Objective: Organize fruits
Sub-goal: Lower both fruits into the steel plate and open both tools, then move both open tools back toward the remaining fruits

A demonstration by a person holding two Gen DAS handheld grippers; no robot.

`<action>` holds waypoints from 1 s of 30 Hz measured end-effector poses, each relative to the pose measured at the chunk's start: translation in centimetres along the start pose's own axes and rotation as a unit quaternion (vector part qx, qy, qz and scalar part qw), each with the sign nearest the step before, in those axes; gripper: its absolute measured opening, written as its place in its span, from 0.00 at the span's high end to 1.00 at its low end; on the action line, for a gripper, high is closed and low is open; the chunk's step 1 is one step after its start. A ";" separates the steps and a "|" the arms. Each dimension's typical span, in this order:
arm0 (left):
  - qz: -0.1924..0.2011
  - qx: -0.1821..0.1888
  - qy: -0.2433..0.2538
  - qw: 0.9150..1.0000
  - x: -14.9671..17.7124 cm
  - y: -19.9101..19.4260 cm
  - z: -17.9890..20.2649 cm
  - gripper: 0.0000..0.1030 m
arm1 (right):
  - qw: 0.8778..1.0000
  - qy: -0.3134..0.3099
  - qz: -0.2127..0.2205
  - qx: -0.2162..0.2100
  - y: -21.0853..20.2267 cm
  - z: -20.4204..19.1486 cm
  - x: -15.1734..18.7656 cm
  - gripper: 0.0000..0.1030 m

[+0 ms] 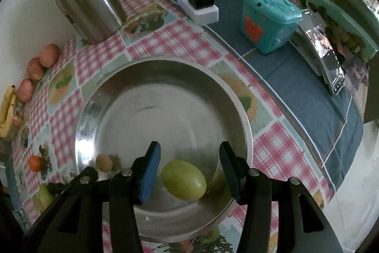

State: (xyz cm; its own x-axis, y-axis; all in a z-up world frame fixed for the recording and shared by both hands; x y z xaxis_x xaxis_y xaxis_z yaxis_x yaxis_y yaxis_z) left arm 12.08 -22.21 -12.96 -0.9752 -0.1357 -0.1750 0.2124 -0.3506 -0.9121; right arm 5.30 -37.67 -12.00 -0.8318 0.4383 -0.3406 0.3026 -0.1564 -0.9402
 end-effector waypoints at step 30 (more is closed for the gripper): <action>0.094 -0.135 -0.125 0.978 -2.8 -4.3 -14.5 0.09 | 0.997 -0.065 -0.013 -0.035 0.1 -4.9 1.3 0.48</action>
State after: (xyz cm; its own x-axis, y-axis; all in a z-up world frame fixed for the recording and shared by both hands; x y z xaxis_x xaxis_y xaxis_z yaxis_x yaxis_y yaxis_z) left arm 12.95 -6.93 -13.94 -0.8678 -0.4087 -0.2827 0.3287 -0.0454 -0.9434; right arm 6.53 -32.78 -12.49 -0.8919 0.3219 -0.3176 0.3076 -0.0829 -0.9479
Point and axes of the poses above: each gripper's, at about its wrist camera, not at the fingertips, and y roughly the way its jaws point, z to its right, x to its underside, the point moved 9 cm from there along y, roughly the way its jaws point, and after that the axes turned 13 degrees about -y, right-handed, at the moved point
